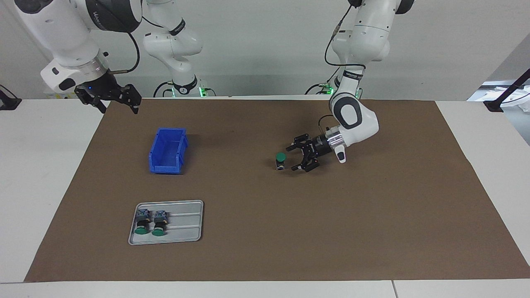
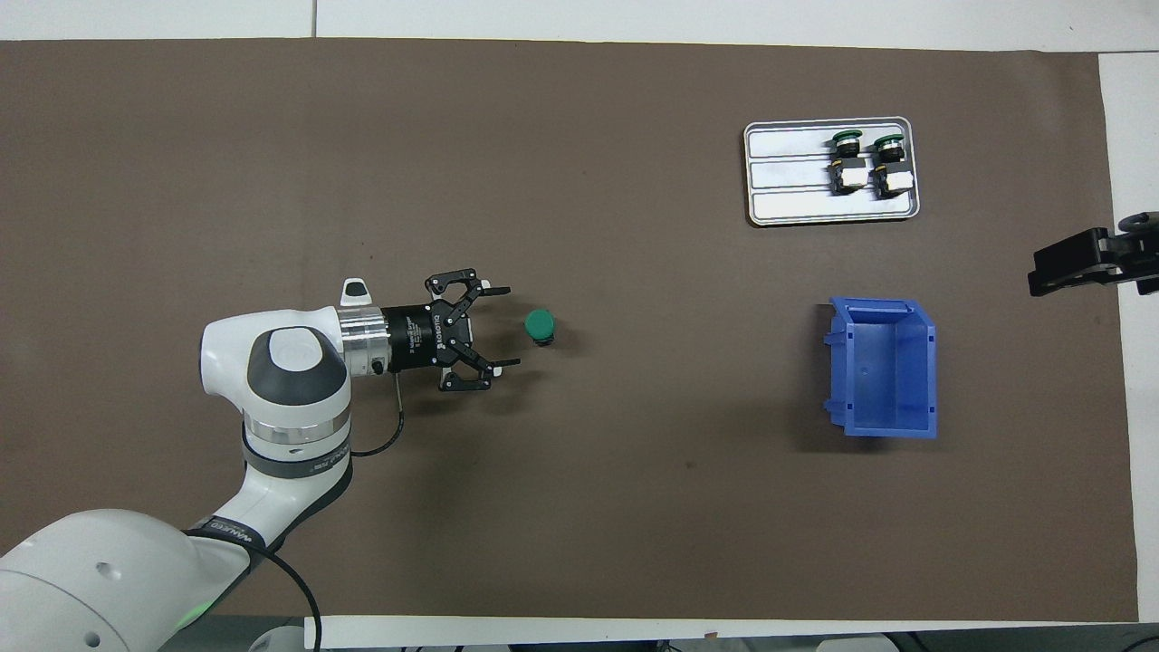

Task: Place and press button with both arms
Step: 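Open the left gripper and draw it back from the button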

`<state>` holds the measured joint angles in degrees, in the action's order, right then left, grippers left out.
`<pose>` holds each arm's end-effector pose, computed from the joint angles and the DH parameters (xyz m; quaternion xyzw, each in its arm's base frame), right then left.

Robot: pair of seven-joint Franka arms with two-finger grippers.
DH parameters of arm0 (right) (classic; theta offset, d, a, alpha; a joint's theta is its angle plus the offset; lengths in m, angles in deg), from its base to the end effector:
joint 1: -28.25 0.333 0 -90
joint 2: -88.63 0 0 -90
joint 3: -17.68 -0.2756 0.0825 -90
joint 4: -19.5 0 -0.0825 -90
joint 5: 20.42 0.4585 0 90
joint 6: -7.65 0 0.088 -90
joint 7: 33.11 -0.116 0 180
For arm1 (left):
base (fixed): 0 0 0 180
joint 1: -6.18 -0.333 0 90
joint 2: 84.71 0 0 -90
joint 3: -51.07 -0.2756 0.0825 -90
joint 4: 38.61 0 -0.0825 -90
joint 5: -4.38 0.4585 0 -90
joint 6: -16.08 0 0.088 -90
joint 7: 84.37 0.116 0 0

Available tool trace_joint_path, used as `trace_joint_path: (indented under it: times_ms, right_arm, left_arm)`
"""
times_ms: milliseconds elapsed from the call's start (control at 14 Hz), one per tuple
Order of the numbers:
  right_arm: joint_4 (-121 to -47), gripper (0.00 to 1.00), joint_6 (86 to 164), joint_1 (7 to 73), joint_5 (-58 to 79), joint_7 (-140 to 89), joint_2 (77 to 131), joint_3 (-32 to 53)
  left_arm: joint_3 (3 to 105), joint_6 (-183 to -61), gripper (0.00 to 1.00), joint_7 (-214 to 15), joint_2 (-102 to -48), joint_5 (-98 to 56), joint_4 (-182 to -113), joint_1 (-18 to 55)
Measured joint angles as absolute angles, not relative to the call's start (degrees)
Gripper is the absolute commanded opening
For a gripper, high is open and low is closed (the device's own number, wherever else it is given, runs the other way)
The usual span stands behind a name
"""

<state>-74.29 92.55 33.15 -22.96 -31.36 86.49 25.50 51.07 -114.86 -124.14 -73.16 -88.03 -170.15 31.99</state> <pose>0.6056 -0.0374 0.5551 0.9980 -0.0107 -0.0598 0.0172 0.4946 -0.2725 0.1563 0.6189 0.6078 -0.3281 0.3741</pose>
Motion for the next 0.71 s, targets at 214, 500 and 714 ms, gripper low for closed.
trace_joint_path:
  times_ms: [214,500,714]
  right_arm:
    - [-74.3,0.99,92.6,33.2,-23.0,-31.4,86.5,25.5]
    - [-74.3,0.99,92.6,33.2,-23.0,-31.4,86.5,25.5]
    - [-74.3,0.99,92.6,33.2,-23.0,-31.4,86.5,25.5]
  left_arm:
    - [50.8,-114.9,1.0,-127.8,-75.6,-75.8,-170.3,29.1]
    - [50.7,-114.9,1.0,-130.0,-79.1,-60.6,-169.1,26.6]
    - [50.9,-114.9,1.0,-130.2,-79.6,-51.5,-166.7,26.7]
